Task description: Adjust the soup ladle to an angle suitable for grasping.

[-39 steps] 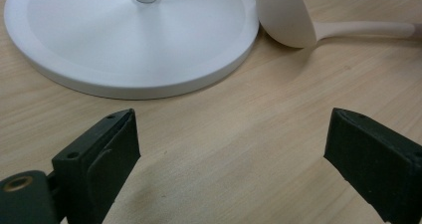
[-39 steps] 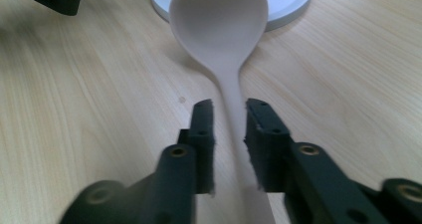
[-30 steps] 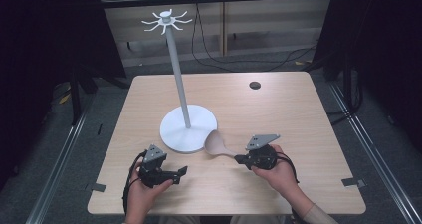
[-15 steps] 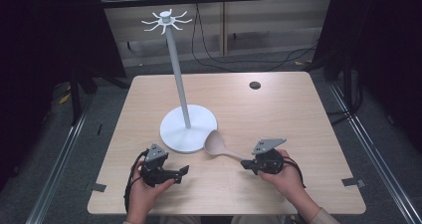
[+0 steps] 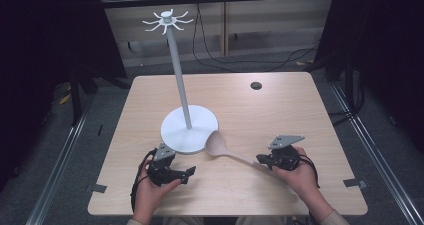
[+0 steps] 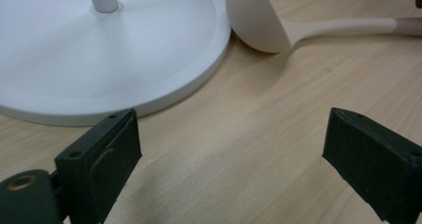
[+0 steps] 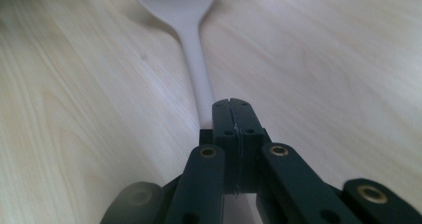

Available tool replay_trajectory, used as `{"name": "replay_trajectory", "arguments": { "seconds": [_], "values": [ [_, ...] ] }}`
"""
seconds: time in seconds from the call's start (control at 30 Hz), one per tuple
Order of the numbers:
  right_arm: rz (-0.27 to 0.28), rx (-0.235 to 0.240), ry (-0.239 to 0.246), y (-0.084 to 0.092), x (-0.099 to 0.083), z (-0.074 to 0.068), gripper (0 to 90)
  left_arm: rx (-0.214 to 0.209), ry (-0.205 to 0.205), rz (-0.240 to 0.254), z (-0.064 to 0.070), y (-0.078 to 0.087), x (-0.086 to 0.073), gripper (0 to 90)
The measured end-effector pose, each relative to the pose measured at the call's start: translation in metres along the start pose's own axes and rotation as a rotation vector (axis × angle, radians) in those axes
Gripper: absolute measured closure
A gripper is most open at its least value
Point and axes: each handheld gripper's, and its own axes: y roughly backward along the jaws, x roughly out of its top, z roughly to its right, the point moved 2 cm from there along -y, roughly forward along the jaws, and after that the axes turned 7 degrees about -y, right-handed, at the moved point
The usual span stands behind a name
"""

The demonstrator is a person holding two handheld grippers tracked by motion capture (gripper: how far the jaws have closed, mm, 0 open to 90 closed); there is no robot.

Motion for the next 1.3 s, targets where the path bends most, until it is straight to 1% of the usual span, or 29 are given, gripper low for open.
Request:
{"name": "replay_trajectory", "arguments": {
  "seconds": [0.1,0.17,0.27,0.3,0.33,0.37,0.4,0.43,0.47,0.5,0.53,0.57,0.6,0.63,0.67,0.7,0.73,0.77,0.8,0.83,0.87,0.9,0.93,1.03,1.13,1.17,1.2,1.23,1.3],
  "values": [
    [-0.027,0.010,-0.004,-0.004,-0.006,0.001,90.0,-0.002,-0.008,-0.002,0.001,-0.001,0.002,9.2],
    [-0.029,0.012,0.004,-0.003,-0.006,0.000,90.0,-0.015,-0.009,0.002,0.004,-0.002,0.005,14.9],
    [-0.024,0.015,0.004,-0.003,-0.007,-0.001,90.0,-0.015,-0.022,-0.004,0.006,-0.003,0.006,18.6],
    [-0.032,-0.020,0.010,-0.002,-0.007,0.003,90.0,-0.012,-0.034,-0.006,0.007,-0.004,0.008,21.9],
    [-0.032,-0.020,0.010,-0.002,-0.007,0.003,90.0,-0.012,-0.034,-0.006,0.007,-0.004,0.008,24.4],
    [-0.031,-0.019,0.001,-0.001,-0.008,0.004,90.0,-0.015,-0.041,-0.011,0.008,-0.004,0.009,24.4],
    [-0.019,-0.004,-0.019,0.000,-0.010,0.005,90.0,-0.021,-0.038,-0.009,0.009,-0.005,0.010,32.0],
    [-0.026,-0.002,-0.018,0.001,-0.011,0.004,90.0,-0.034,-0.044,-0.014,0.011,-0.006,0.012,37.4],
    [-0.022,-0.007,-0.004,0.001,-0.010,0.004,90.0,-0.037,-0.061,-0.029,0.013,-0.007,0.013,41.2],
    [-0.022,-0.007,-0.004,0.001,-0.010,0.004,90.0,-0.037,-0.061,-0.029,0.013,-0.007,0.013,45.6],
    [-0.038,-0.041,-0.003,0.004,-0.012,0.006,90.0,-0.055,-0.076,-0.034,0.017,-0.009,0.015,51.1],
    [-0.038,-0.041,-0.003,0.004,-0.012,0.006,90.0,-0.055,-0.076,-0.034,0.017,-0.009,0.015,55.2],
    [-0.044,-0.039,-0.031,0.005,-0.017,0.012,90.0,-0.078,-0.092,-0.053,0.022,-0.011,0.017,59.2],
    [-0.041,-0.043,-0.038,0.006,-0.018,0.013,90.0,-0.084,-0.102,-0.060,0.023,-0.012,0.018,63.7],
    [-0.041,-0.043,-0.038,0.006,-0.018,0.013,90.0,-0.084,-0.102,-0.060,0.023,-0.012,0.018,67.1],
    [-0.041,-0.036,-0.039,0.008,-0.020,0.013,90.0,-0.107,-0.109,-0.070,0.027,-0.016,0.020,71.8],
    [-0.041,-0.033,-0.034,0.009,-0.020,0.013,90.0,-0.102,-0.127,-0.078,0.027,-0.017,0.021,74.9],
    [-0.041,-0.033,-0.034,0.009,-0.020,0.013,90.0,-0.102,-0.127,-0.078,0.027,-0.017,0.021,76.9],
    [-0.050,-0.046,-0.024,0.010,-0.021,0.013,90.0,-0.117,-0.120,-0.075,0.030,-0.019,0.022,76.9],
    [-0.063,-0.070,-0.020,0.011,-0.022,0.014,90.0,-0.126,-0.128,-0.085,0.031,-0.020,0.023,79.1],
    [-0.060,-0.065,-0.040,0.013,-0.027,0.019,90.0,-0.129,-0.135,-0.089,0.032,-0.021,0.024,82.3],
    [-0.060,-0.065,-0.040,0.013,-0.027,0.019,90.0,-0.129,-0.135,-0.089,0.032,-0.021,0.024,83.4],
    [-0.080,-0.077,-0.043,0.016,-0.031,0.021,90.0,-0.134,-0.130,-0.086,0.033,-0.023,0.026,83.9],
    [-0.100,-0.057,-0.037,0.016,-0.036,0.021,90.0,-0.136,-0.137,-0.092,0.033,-0.025,0.027,84.6],
    [-0.101,-0.021,-0.044,0.014,-0.039,0.014,90.0,-0.138,-0.141,-0.092,0.035,-0.028,0.029,84.6],
    [-0.101,-0.021,-0.044,0.014,-0.039,0.014,90.0,-0.141,-0.139,-0.089,0.036,-0.030,0.029,84.6],
    [-0.104,-0.011,-0.030,0.013,-0.039,0.006,90.0,-0.143,-0.141,-0.094,0.037,-0.032,0.030,84.6],
    [-0.103,-0.005,-0.022,0.013,-0.039,0.004,90.0,-0.142,-0.155,-0.108,0.037,-0.033,0.030,84.8],
    [-0.106,0.012,-0.016,0.011,-0.039,-0.004,90.0,-0.138,-0.150,-0.113,0.037,-0.035,0.030,86.2]
  ]
}}
